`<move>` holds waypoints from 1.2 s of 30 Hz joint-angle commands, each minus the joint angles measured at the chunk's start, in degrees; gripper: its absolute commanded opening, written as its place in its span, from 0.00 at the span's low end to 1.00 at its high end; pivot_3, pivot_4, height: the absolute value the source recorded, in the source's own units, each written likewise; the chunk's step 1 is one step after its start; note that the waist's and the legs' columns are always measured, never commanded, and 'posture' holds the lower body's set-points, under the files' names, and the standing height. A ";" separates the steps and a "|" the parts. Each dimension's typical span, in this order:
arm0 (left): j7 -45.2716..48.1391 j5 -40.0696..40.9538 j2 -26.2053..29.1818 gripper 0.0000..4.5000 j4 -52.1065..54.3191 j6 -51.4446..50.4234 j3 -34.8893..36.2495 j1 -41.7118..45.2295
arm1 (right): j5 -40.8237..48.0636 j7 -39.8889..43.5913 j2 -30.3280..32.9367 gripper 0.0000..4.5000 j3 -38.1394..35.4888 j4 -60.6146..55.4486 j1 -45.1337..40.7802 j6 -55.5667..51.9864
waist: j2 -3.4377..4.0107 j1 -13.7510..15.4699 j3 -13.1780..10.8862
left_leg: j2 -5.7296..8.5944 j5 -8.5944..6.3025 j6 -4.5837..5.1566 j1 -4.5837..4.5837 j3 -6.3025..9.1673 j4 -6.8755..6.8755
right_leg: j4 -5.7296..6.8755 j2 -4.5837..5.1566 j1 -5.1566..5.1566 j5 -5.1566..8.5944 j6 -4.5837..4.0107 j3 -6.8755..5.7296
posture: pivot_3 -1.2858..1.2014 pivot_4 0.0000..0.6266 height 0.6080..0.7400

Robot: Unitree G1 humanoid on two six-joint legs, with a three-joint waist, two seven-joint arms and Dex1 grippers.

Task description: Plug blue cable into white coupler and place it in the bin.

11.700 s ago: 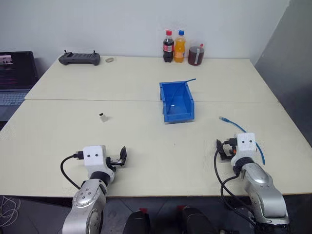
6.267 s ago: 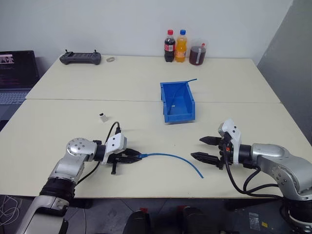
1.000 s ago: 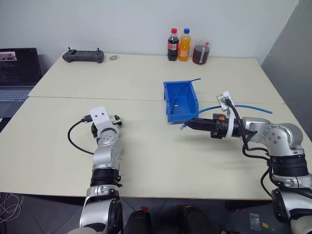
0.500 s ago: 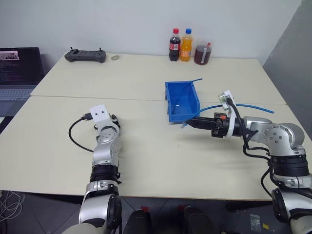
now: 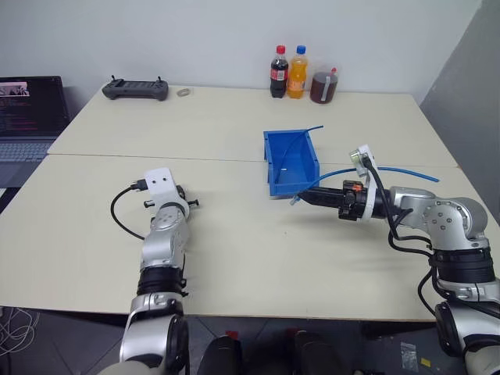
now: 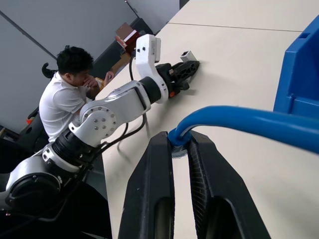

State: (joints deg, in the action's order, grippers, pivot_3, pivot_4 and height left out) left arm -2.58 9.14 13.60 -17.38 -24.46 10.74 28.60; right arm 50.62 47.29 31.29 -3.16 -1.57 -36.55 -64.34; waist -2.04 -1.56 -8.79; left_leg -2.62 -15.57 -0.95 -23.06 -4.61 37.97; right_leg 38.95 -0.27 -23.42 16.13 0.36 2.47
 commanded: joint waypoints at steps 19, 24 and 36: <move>72.48 2.00 14.75 0.17 2.93 20.26 -31.98 -1.42 | -25.25 10.86 3.27 0.03 22.47 -6.74 0.43 27.36 | 0.17 -0.34 -0.07 | -0.02 -0.11 0.22 -0.06 -0.07 0.03 | 0.01 -0.14 -0.15 0.07 -0.04 0.06 | 0.52 0.24 1.00; 75.61 0.67 14.19 0.17 -2.43 23.78 -31.76 0.36 | -28.26 13.39 3.82 0.03 23.99 -6.70 1.63 29.72 | 0.17 -0.18 -0.06 | -0.08 -0.10 0.22 -0.16 0.01 0.07 | 0.05 -0.16 -0.25 0.08 -0.06 0.01 | 0.52 0.24 1.00; 75.81 0.38 13.10 0.17 -2.75 23.88 -30.73 -0.29 | -28.58 14.24 2.76 0.03 24.11 -9.57 2.28 28.00 | 0.17 -0.10 -0.06 | -0.06 -0.10 0.23 -0.15 0.03 0.14 | 0.08 -0.14 -0.20 0.08 -0.06 -0.01 | 0.52 0.24 1.00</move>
State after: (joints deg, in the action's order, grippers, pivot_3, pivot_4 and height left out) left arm 73.20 10.27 26.79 -20.33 -0.61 -20.19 29.14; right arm 22.34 61.13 34.05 21.54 -9.20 -34.27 -36.86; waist -1.87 -1.66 -8.85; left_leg -2.68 -15.67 -0.72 -23.21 -4.58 38.12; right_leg 39.03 -0.41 -23.61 16.21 0.30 2.46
